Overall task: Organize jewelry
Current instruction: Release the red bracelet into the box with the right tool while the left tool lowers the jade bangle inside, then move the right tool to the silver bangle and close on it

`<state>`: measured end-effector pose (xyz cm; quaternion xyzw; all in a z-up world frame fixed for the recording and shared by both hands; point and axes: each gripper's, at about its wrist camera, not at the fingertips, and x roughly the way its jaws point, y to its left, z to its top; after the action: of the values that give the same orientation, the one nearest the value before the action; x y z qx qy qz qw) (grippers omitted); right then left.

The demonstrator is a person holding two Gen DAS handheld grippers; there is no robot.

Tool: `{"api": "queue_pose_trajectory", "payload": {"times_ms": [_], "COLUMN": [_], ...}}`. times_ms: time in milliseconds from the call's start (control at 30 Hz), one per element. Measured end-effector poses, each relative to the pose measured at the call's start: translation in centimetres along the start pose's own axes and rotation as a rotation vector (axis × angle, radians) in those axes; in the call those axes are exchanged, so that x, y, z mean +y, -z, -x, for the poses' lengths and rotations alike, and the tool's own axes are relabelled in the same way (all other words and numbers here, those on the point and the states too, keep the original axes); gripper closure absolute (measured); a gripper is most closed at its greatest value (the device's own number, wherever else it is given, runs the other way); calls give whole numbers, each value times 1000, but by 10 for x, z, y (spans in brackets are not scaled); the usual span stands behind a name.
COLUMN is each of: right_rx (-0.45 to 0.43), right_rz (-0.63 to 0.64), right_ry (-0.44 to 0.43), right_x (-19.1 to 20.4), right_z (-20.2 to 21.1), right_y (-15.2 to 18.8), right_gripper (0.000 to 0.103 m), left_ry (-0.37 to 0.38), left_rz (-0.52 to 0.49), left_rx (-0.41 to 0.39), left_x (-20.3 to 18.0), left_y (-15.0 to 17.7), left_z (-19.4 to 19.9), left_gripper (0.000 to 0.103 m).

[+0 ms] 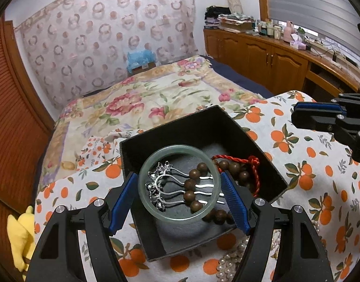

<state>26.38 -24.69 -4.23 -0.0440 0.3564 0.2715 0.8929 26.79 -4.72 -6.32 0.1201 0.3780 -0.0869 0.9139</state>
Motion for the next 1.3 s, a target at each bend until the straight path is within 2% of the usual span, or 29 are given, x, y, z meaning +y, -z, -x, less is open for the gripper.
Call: {"api": "queue_pose_trajectory", "payload": {"times_ms": [333, 467, 533, 700, 967, 1300], "right_rx": [21, 36, 45, 86, 157, 197], "right_rz": [37, 47, 54, 89, 174, 193], "right_ry": [9, -8, -14, -40, -103, -98], "right_x": [6, 12, 17, 33, 62, 63], "right_z": [14, 24, 26, 30, 27, 25], "right_y": [31, 52, 62, 83, 98, 97], "right_gripper": [87, 87, 87, 87, 87, 87], "left_ry": [21, 45, 52, 82, 116, 138], "left_rz": [11, 19, 22, 26, 54, 98], "left_rx": [-59, -78, -80, -83, -40, -8], "left_x": [0, 1, 1, -1, -3, 3], "left_y": [6, 22, 29, 50, 85, 108], "left_z": [33, 52, 57, 70, 71, 72], "left_gripper": [32, 30, 27, 27, 26, 26]}}
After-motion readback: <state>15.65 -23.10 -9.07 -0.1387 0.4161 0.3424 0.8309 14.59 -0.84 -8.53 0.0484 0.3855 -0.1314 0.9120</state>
